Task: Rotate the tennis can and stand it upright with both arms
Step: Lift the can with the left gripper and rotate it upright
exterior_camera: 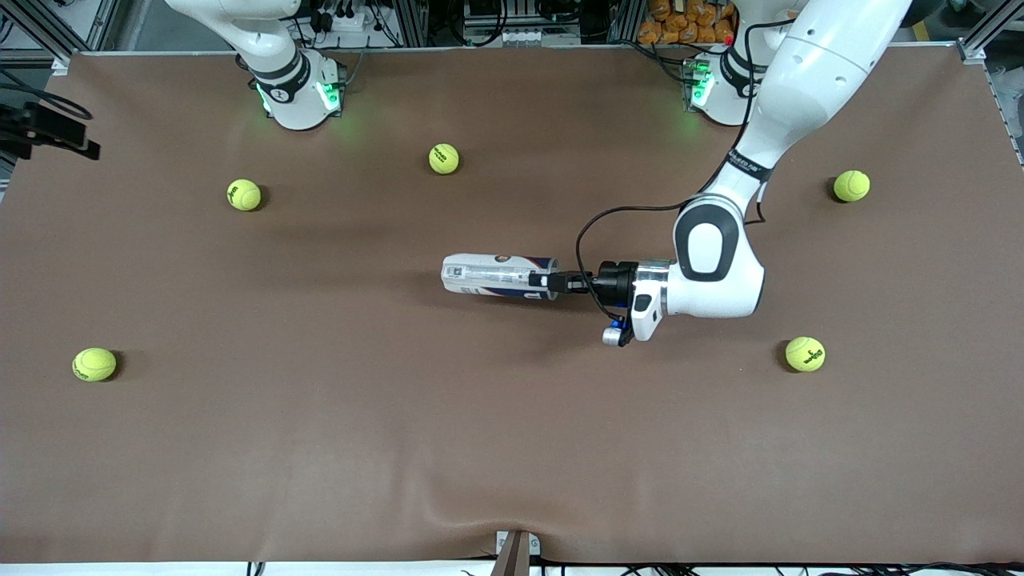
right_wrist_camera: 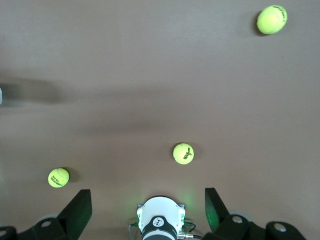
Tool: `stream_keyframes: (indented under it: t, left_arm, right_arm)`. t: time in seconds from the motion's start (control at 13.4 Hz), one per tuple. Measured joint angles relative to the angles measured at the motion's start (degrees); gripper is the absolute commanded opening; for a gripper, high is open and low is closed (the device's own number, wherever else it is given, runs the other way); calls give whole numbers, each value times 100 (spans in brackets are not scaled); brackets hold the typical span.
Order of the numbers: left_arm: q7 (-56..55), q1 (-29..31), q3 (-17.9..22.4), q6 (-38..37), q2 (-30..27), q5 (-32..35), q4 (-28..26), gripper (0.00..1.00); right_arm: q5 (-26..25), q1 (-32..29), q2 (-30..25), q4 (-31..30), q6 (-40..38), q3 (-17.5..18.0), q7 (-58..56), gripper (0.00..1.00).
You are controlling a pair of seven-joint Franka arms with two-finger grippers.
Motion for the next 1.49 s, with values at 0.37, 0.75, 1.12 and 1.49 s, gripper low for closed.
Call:
stream_keyframes:
  t: [0.37, 0.75, 1.12, 1.49]
  left_arm:
    - [-1545, -296, -1, 271, -139, 1448, 439, 0]
    - [-3838, -745, -46, 305, -242, 3636, 1002, 0]
    - [-5706, -1416, -59, 295, -291, 5382, 1394, 0]
    - [-7228, -2002, -38, -482, -291, 6968, 1707, 0]
  right_arm:
    - [112, 128, 3, 121, 78, 18, 13, 100]
    - [-375, 103, 345, 67, 702, -81, -69, 100]
    - [-494, 51, 370, 5, 1229, -109, -148, 100]
    - [-433, 49, 404, -81, 1494, -95, -147, 100]
